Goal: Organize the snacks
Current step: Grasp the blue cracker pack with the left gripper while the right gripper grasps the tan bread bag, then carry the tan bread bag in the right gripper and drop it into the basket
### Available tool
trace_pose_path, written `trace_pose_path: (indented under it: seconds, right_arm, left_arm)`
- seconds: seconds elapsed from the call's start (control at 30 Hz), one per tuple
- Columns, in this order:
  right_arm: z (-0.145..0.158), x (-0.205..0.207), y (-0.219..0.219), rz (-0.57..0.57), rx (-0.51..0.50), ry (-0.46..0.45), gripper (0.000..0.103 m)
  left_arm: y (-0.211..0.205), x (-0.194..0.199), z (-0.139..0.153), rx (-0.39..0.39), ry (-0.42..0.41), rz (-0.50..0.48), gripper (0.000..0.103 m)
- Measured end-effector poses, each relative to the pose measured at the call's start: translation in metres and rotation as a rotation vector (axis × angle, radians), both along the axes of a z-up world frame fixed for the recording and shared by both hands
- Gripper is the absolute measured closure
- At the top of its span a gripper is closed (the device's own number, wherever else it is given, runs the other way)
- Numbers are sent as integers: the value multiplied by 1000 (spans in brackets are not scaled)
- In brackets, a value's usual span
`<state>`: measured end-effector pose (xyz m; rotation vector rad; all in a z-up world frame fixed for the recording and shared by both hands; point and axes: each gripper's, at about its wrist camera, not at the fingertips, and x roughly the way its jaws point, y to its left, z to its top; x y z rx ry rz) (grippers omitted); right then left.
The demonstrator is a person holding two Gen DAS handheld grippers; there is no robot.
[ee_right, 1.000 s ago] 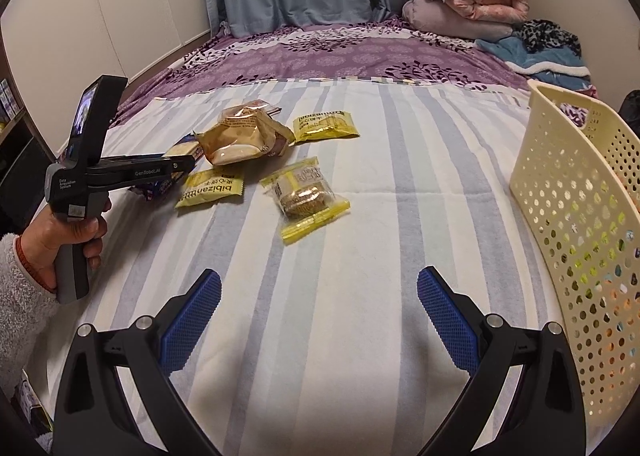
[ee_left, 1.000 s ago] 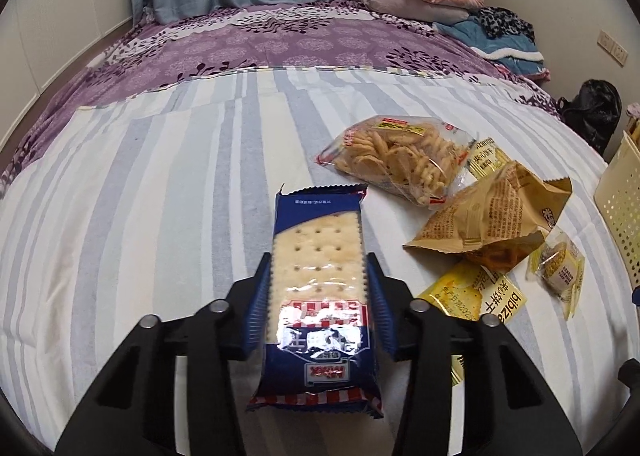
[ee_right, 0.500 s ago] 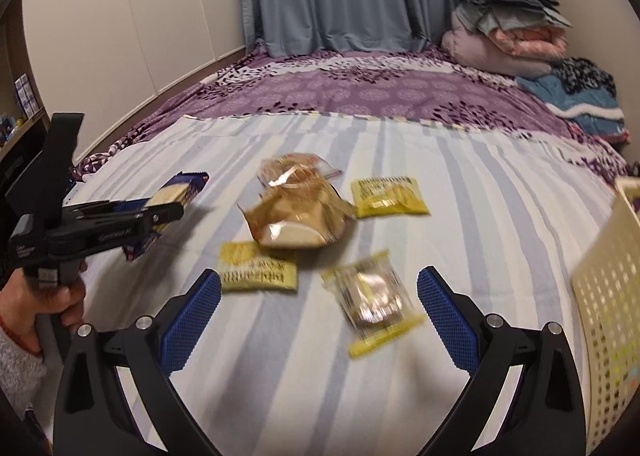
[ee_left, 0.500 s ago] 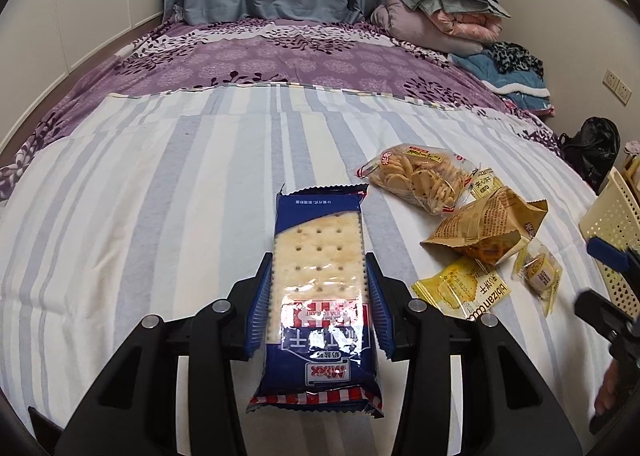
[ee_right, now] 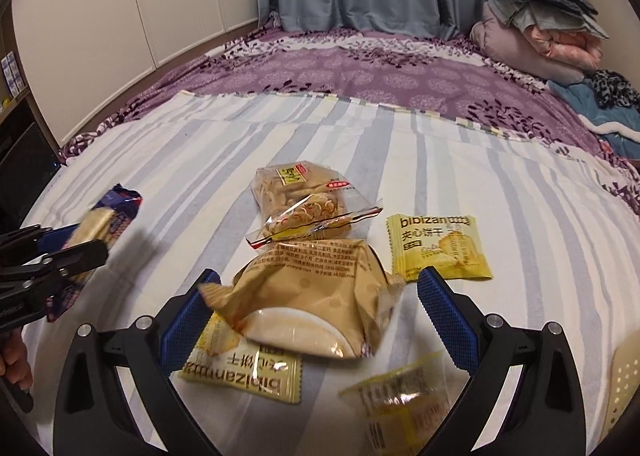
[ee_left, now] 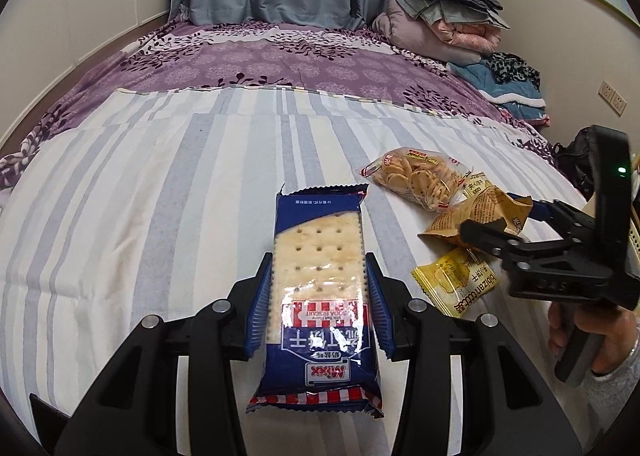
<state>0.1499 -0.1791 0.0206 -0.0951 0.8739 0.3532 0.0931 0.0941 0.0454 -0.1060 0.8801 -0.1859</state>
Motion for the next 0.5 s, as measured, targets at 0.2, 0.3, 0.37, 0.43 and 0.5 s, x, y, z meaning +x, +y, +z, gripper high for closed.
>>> trace_pose_path:
  seconds: [0.2, 0.3, 0.37, 0.43, 0.5]
  right_arm:
    - [-12, 12, 6, 3, -2, 41, 5]
    - [-13, 14, 5, -5, 10, 48, 5]
    - [-12, 13, 4, 0, 11, 38, 11]
    - [-11, 11, 5, 0, -8, 29, 15]
    - [-10, 7, 3, -2, -6, 26, 20]
  left_arm:
    - [1, 0, 0, -9, 0, -5, 58]
    - [1, 0, 0, -11, -4, -6, 58]
    - [1, -1, 1, -14, -7, -5, 58]
    - [1, -2, 1, -17, -8, -4, 58]
    - [0, -3, 1, -20, -9, -4, 58]
